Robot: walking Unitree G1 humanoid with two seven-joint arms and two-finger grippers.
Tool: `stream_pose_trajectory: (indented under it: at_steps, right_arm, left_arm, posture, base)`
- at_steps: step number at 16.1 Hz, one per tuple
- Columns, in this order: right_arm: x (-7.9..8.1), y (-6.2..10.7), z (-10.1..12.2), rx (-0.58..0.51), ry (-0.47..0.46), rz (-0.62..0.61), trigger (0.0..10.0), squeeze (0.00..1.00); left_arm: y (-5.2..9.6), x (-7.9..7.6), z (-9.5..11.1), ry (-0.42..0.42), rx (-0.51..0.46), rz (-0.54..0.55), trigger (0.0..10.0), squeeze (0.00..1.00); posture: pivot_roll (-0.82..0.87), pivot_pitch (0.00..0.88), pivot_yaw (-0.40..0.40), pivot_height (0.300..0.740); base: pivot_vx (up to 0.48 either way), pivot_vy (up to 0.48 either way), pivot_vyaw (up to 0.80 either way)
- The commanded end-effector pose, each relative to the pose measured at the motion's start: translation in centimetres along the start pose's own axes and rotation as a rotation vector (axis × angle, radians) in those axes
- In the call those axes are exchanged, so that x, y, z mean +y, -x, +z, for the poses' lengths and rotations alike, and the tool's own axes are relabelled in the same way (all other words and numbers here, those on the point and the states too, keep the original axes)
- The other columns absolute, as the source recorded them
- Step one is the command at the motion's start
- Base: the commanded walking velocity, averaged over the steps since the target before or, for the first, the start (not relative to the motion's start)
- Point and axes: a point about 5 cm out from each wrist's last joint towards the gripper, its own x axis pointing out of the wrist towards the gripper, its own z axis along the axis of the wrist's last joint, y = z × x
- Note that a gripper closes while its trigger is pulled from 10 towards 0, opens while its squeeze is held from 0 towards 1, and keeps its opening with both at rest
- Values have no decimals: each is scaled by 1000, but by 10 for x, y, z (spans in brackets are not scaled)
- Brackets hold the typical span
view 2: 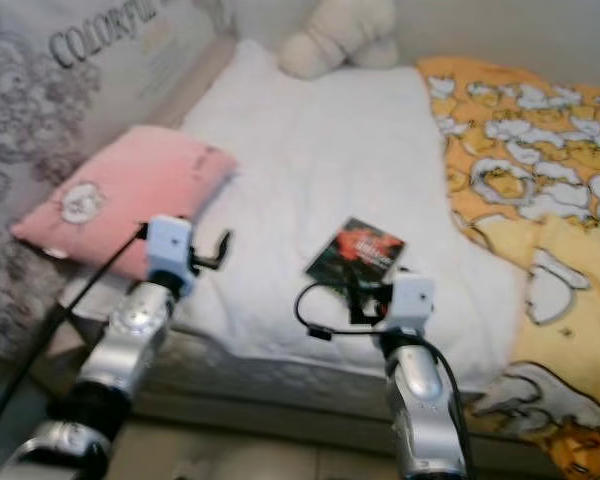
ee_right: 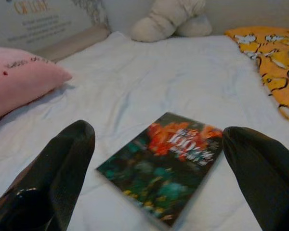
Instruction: Clean up the room
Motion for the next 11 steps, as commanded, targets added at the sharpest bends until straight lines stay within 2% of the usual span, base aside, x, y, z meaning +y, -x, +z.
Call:
stream_pose_trajectory:
  at_steps: [1,2,5,11]
  right_arm:
    - [-11,2,-3,16,15,-37,10000,0]
    - [-11,0,-2,13,24,-32,10000,0]
    - [-10,-5,0,4,43,-20,10000,0]
    - [-7,-8,-5,23,44,-11,10000,0]
  left_arm:
    - [-5,-11,1,-4,12,-19,10000,0]
    - [-6,-9,0,0,23,-16,10000,0]
    - [-12,-3,-3,21,52,4,10000,0]
    - [-16,-5,-6,6,75,13,10000,0]
  posture:
    - [21,0,-10,740]
    - [15,0,-7,740]
    - [13,0,-4,740]
    - [16,0,-7,740]
  base:
    - [0,0,-775]
    - [0,0,-775]
    - [464,0,-775]
    - [450,0,-760]
